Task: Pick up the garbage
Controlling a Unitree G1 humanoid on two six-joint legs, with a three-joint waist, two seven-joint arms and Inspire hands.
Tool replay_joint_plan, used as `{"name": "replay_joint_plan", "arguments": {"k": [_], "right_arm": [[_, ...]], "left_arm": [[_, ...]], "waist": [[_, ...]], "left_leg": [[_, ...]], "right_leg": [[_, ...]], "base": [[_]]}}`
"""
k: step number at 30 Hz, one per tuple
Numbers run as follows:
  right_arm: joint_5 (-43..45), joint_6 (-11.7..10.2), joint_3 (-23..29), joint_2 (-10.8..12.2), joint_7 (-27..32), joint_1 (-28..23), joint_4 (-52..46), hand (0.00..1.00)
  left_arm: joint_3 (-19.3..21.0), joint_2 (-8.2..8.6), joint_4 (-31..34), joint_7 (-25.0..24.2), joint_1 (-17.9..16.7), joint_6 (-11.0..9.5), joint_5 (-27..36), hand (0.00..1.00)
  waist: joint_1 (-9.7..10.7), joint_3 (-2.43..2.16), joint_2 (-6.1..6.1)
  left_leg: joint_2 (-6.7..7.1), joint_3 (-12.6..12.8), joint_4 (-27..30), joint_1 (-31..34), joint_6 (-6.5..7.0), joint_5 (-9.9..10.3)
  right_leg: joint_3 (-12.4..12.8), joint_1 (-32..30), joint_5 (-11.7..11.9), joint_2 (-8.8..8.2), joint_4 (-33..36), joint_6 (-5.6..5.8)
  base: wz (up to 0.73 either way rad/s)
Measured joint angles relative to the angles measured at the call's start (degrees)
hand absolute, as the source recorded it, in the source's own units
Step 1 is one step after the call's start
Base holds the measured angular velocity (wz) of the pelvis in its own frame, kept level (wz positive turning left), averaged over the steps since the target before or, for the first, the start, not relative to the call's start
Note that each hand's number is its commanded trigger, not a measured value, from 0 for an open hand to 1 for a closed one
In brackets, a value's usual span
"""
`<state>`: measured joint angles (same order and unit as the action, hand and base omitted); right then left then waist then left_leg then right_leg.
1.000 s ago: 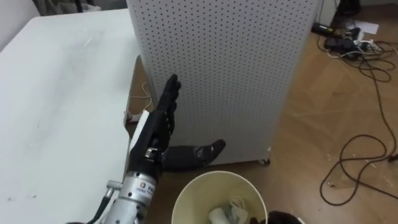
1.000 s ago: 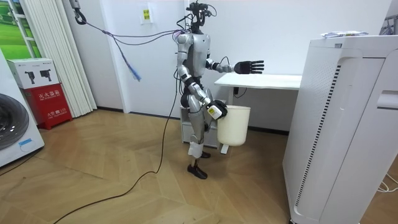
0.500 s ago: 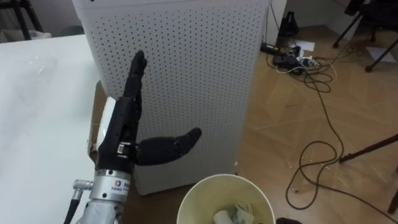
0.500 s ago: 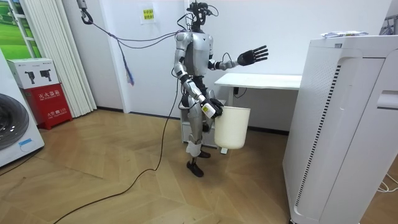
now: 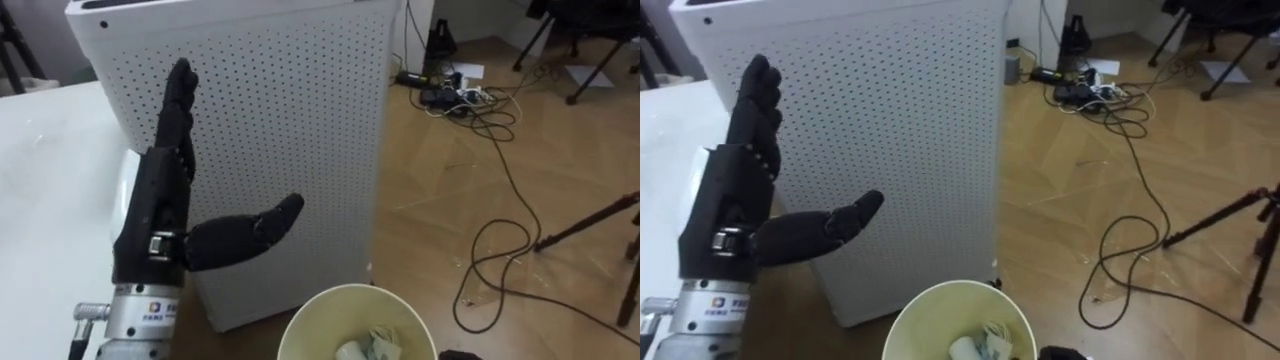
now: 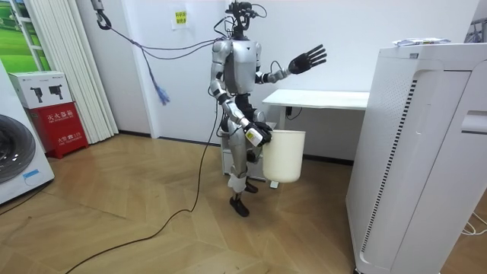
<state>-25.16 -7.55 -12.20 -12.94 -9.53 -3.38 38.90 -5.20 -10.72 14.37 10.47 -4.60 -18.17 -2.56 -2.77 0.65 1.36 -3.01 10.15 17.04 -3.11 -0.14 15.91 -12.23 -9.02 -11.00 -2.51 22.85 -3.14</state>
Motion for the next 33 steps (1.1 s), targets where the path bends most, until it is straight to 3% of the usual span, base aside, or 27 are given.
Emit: {"name": "replay_joint_plan", "arguments": {"k": [2, 7, 9, 12, 13, 15, 16, 18, 20, 21, 23, 24, 25, 27, 29, 30, 31, 32, 33], "right_arm": [[0.9, 0.0, 0.0, -0.3, 0.0, -0.1, 0.0, 1.00], [1.1, 0.0, 0.1, -0.7, -0.2, -0.9, -0.4, 1.00], [1.1, 0.0, 0.1, -0.8, -0.7, -1.1, -0.4, 1.00], [0.9, 0.0, 0.0, -1.2, -1.8, -1.8, -0.3, 1.00], [0.9, 0.0, -0.1, -1.1, -2.0, -1.9, -0.3, 1.00], [1.0, 0.0, -0.1, -1.0, -1.9, -2.3, -0.8, 1.00], [1.0, 0.0, 0.0, -1.4, -1.8, -2.4, -0.8, 1.00], [1.0, 0.0, -0.1, -1.6, -1.7, -2.6, -0.8, 1.00], [0.8, 0.0, -0.9, -1.9, -1.8, -3.5, -0.9, 1.00], [0.9, 0.0, -1.1, -1.9, -1.9, -3.7, -0.9, 1.00], [0.9, 0.0, -1.1, -1.8, -1.9, -4.5, -0.9, 1.00], [0.9, 0.0, -1.2, -1.7, -1.9, -4.5, -1.0, 1.00], [0.9, 0.0, -1.1, -1.7, -1.9, -4.5, -1.1, 1.00], [0.6, 0.1, -1.0, -1.9, -1.8, -4.6, -1.1, 1.00], [0.4, 0.1, -1.2, -2.8, -1.7, -4.8, -2.0, 1.00], [0.4, 0.1, -1.2, -3.0, -1.6, -4.8, -2.6, 1.00], [0.4, 0.1, -1.2, -3.2, -1.6, -4.8, -3.5, 1.00], [0.4, 0.1, -1.1, -3.1, -1.6, -4.8, -4.1, 1.00], [0.4, 0.1, -1.1, -2.9, -1.6, -4.6, -4.4, 1.00]], "left_arm": [[0.1, -0.27, 0.0, 0.2, -0.3, -0.1, -1.4, 0.00], [0.8, -0.30, 0.1, 1.4, -0.3, -0.7, -3.6, 0.00], [1.1, -0.81, 0.1, 1.9, -0.3, -0.7, -4.8, 0.00], [1.1, -1.63, 0.1, 3.2, -0.2, -0.8, -5.0, 0.00], [1.1, -1.75, 0.0, 3.7, -0.1, -1.0, -5.6, 0.00], [0.9, -1.74, 0.0, 3.7, 0.3, -1.5, -6.0, 0.00], [0.9, -1.72, 0.0, 4.0, 0.3, -2.1, -5.9, 0.00], [1.0, -1.72, 0.0, 4.5, 0.3, -2.7, -6.0, 0.00], [1.1, -1.74, 0.0, 4.8, 0.3, -3.9, -6.1, 0.00], [1.1, -1.74, 0.0, 5.0, 0.3, -4.2, -6.3, 0.00], [1.7, -1.62, 0.0, 5.3, 0.3, -5.0, -8.3, 0.00], [1.9, -1.67, 0.0, 5.4, 0.3, -5.2, -8.6, 0.00], [2.1, -1.69, 0.0, 5.6, 0.3, -5.4, -9.4, 0.00], [1.7, -1.70, 0.0, 5.6, 0.3, -5.3, -9.8, 0.00], [1.7, -2.22, 0.0, 6.1, 0.5, -5.3, -11.2, 0.00], [1.7, -2.34, 0.0, 6.4, 0.8, -5.3, -11.8, 0.00], [1.7, -2.65, 0.0, 6.9, 1.8, -5.4, -12.4, 0.00], [1.6, -2.90, 0.0, 7.4, 2.7, -5.4, -12.8, 0.00], [1.6, -2.97, 0.0, 7.8, 3.2, -5.5, -12.9, 0.00]], "waist": [[0.2, 0.00, 0.02], [-0.2, 0.00, 0.05], [-0.3, 0.01, 0.04], [-0.3, 0.37, 0.77], [-0.3, 0.82, 0.65], [0.7, 0.65, 0.93], [0.8, 0.74, 0.83], [-0.4, 0.77, 0.81], [-1.2, 0.68, 0.81], [-1.6, 0.65, 0.72], [-2.1, 0.09, 0.00], [-2.1, -0.14, 0.04], [-2.0, 0.10, -0.98], [-1.9, 0.03, -1.93], [-2.0, -0.15, -2.43], [-2.0, -0.14, -2.42], [-1.9, 0.03, -2.67], [-1.9, 0.07, -2.75], [-1.8, 0.07, -2.68]], "left_leg": [[0.07, -1.7, -0.7, -0.4, -0.42, -0.2], [-0.29, -2.2, 0.1, -0.3, -0.69, -0.2], [-0.71, -2.2, 4.2, 1.1, -1.42, 0.2], [-1.95, -2.6, 19.0, 6.4, -1.92, 0.0], [-2.21, -3.2, 23.9, 9.1, -2.70, -0.3], [-1.09, -4.8, 24.4, 14.3, -2.14, 0.1], [0.08, -4.8, 22.4, 17.6, -1.96, 0.0], [1.16, -4.5, 14.6, 20.9, -2.42, -2.4], [1.54, -6.1, 2.1, 22.0, -2.35, -7.4], [1.61, -6.7, 0.6, 22.0, -2.05, -9.1], [2.32, -6.6, 0.8, 21.6, -0.29, -15.5], [2.64, -6.1, 1.1, 21.5, 0.38, -16.0], [3.52, -5.1, 2.3, 21.6, 0.96, -16.4], [5.03, -4.4, 6.0, 22.1, 3.17, -15.7], [7.64, -3.8, 11.3, 22.4, 4.82, -9.9], [8.22, -3.4, 12.2, 22.4, 5.59, -9.0], [9.38, -2.6, 13.9, 21.9, 6.71, -7.2], [10.35, -2.4, 15.1, 21.0, 7.49, -5.3], [10.69, -2.5, 15.4, 20.5, 7.80, -4.5]], "right_leg": [[0.7, 0.0, 0.0, 0.49, 0.0, -0.21], [0.8, 0.0, -0.2, 1.17, 0.1, -0.84], [1.0, 0.0, -0.9, 1.43, 0.6, -1.28], [1.5, 1.5, -2.4, 0.90, 2.5, -1.98], [2.0, 2.1, -3.8, 0.94, 3.6, -2.30], [2.6, 2.4, -5.1, 0.71, 4.3, -2.27], [3.2, 2.7, -5.6, 0.39, 4.3, -1.68], [4.2, 3.6, -6.4, 0.13, 4.6, -1.30], [4.2, 5.1, -9.1, -0.07, 6.2, -0.55], [4.2, 5.5, -10.0, -0.27, 6.9, -0.20], [2.2, 7.2, -13.1, -2.71, 8.5, 2.28], [2.2, 7.3, -13.4, -3.23, 8.7, 2.87], [2.0, 7.9, -14.3, -4.67, 9.1, 3.50], [1.6, 9.3, -15.7, -6.53, 9.1, 4.97], [0.0, 11.5, -16.9, -9.59, 11.7, 7.04], [-0.6, 11.1, -16.9, -10.64, 14.4, 7.16], [-0.3, 9.0, -15.9, -13.16, 20.8, 7.76], [0.9, 7.4, -13.7, -14.60, 26.2, 8.02], [1.3, 6.8, -12.1, -15.01, 28.4, 7.80]], "base": [[-0.07], [-0.09], [-0.09], [-0.07], [0.22], [0.27], [-0.04], [-0.24], [-0.33], [-0.34], [-0.20], [0.00], [0.11], [0.15], [0.13], [0.20], [0.21], [0.19], [0.17]]}}
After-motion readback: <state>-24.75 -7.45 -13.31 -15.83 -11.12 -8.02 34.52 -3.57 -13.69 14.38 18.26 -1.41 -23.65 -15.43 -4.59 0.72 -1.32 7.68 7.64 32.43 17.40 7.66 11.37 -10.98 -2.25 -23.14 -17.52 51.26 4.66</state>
